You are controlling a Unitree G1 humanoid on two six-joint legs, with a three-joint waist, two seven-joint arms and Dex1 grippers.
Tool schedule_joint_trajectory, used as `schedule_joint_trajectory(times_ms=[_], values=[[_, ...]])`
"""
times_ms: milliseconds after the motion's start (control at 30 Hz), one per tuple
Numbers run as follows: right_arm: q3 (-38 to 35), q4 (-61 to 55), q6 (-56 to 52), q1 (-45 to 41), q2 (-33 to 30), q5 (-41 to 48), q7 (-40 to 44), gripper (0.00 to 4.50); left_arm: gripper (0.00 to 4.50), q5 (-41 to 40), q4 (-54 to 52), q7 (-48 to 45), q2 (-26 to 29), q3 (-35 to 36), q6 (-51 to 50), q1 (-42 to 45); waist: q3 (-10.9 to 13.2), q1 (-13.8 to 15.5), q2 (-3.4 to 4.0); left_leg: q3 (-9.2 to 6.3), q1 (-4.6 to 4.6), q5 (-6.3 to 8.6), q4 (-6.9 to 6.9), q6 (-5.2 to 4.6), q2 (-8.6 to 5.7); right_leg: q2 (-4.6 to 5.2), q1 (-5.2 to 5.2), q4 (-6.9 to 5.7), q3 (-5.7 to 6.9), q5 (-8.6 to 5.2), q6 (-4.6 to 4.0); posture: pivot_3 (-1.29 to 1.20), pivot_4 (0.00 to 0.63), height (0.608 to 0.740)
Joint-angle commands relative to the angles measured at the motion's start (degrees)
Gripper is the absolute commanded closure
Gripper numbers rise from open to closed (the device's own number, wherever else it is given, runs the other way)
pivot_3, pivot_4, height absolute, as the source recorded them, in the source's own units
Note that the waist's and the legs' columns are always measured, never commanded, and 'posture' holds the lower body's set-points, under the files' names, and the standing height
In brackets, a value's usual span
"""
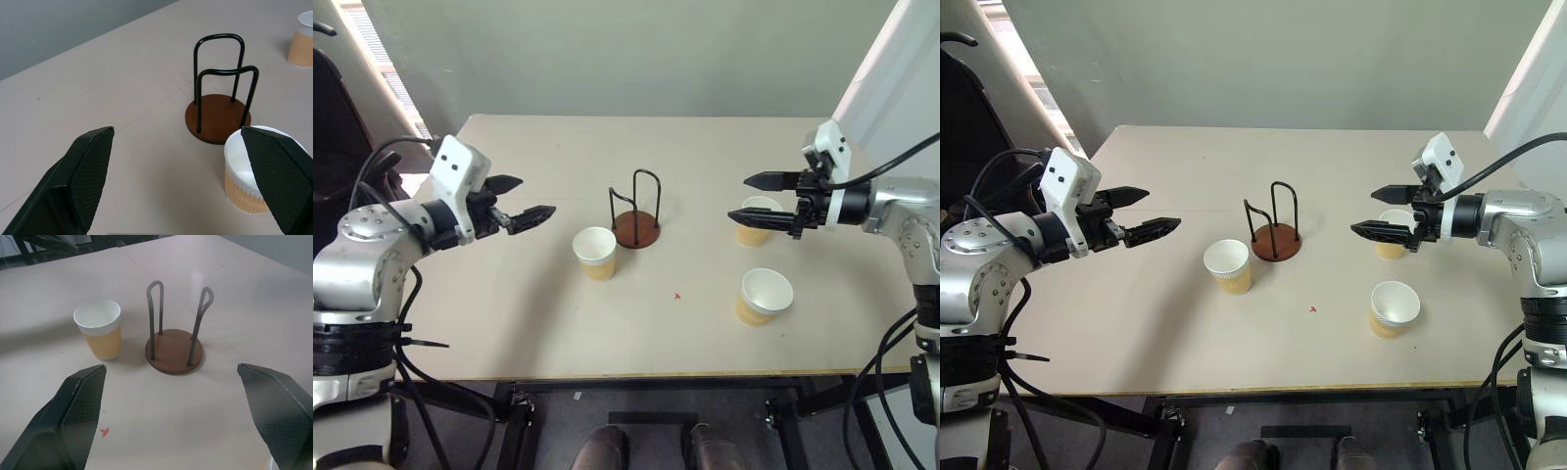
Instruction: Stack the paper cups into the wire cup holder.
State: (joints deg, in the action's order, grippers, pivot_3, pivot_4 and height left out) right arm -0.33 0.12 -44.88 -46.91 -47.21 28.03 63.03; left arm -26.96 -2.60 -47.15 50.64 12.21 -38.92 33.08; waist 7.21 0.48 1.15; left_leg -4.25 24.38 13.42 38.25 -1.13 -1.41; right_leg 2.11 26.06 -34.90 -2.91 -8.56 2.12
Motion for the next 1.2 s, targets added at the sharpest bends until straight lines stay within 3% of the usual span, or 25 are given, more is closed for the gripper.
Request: schedule_joint_trajectory(times_ms=[33,333,800,1200], values=[[-0.73,-2.15,-0.7,-1.36,-0.07,1.31,0.12,0.03,0.0,-0.25,-0.92,0.27,0.51,1.7,0.28,0.32,0.0,0.0,0.0,0.0,0.0,0.0,0.0,0.0,0.0,0.0,0.0,0.0,0.0,0.0,-0.01,0.0,0.15,0.74],[-3.45,-3.92,-2.14,-0.6,-1.69,2.2,-1.55,0.03,0.0,-0.51,0.64,3.06,-4.16,-0.4,-0.8,4.36,0.03,0.08,-0.04,-0.01,-0.01,0.0,0.03,-0.03,0.0,0.0,-0.04,-0.03,0.01,0.0,-0.01,0.0,0.15,0.74],[-5.79,-11.81,-10.19,1.17,-2.62,7.1,-7.57,0.03,0.0,-3.99,-2.82,-2.81,-7.71,-9.35,-9.3,5.16,0.04,0.04,-0.07,0.01,-0.01,-0.24,0.01,0.4,0.0,0.0,-0.05,0.01,0.0,0.0,0.03,0.0,0.15,0.74],[-6.26,-12.44,-10.1,2.06,-3.57,7.83,-9.24,0.03,0.0,1.35,1.8,3.05,-14.8,-12.92,-6.82,10.19,0.04,0.16,-0.08,0.02,-0.04,-0.28,0.04,0.33,0.01,0.01,-0.09,-0.01,0.0,0.09,0.2,0.0,0.15,0.74]])
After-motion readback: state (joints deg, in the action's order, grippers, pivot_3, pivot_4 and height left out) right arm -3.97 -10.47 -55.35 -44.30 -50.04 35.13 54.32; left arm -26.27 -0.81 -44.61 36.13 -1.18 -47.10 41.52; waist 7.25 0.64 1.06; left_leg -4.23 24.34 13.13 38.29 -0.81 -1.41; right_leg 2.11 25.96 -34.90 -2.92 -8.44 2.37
